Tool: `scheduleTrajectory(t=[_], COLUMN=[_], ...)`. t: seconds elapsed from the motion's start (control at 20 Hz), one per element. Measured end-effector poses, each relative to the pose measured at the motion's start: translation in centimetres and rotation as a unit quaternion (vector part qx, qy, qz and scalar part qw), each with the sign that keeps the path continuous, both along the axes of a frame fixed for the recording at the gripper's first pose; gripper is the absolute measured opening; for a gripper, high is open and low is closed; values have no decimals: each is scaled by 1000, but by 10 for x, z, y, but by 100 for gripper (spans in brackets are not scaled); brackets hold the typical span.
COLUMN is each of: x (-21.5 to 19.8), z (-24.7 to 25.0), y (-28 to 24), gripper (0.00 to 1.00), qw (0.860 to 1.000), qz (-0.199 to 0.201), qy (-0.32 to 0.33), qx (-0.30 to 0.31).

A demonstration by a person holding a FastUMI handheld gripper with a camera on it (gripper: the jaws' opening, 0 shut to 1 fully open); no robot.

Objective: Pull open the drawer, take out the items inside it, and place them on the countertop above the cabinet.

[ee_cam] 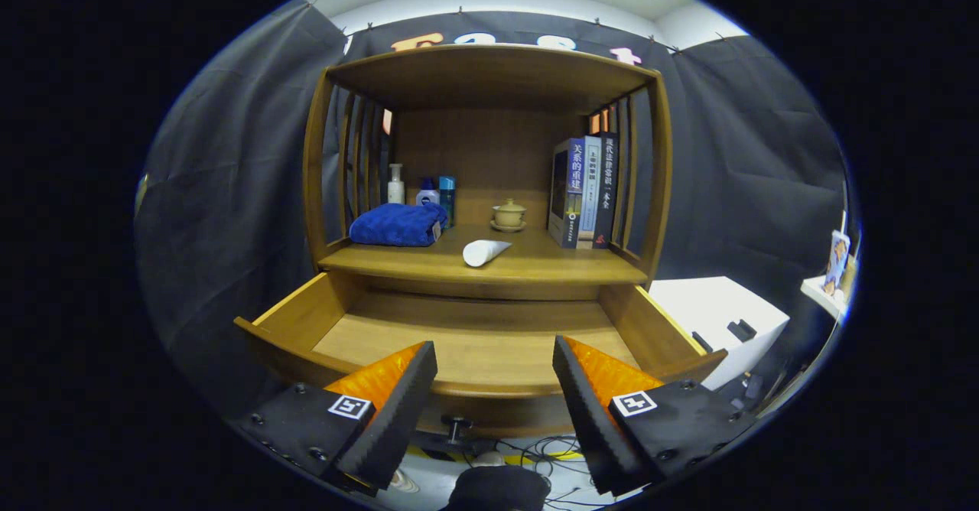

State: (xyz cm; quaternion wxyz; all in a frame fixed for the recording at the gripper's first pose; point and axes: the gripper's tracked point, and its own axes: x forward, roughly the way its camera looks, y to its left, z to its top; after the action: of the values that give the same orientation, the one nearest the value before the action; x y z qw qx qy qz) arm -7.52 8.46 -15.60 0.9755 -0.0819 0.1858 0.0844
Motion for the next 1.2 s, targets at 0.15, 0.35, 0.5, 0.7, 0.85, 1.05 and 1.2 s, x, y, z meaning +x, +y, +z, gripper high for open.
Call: scheduleTrajectory(t=[0.15,0.35,0.5,0.7,0.85,1.05,1.2], x=[-13,-30,-30,-23,-17,-16,-17], z=[-15,-42,-57,-64,-62,-62,-62], y=[-4,-7,-9,-8,-10,-8,-8], gripper=[99,99,99,99,99,99,99], qw=[1000,1000,999,999,999,999,999], qz=[-10,-9,-14,-21,-27,-24,-24], qy=[-3,17,32,36,31,26,23], qx=[9,2,-2,-3,-3,-4,-6])
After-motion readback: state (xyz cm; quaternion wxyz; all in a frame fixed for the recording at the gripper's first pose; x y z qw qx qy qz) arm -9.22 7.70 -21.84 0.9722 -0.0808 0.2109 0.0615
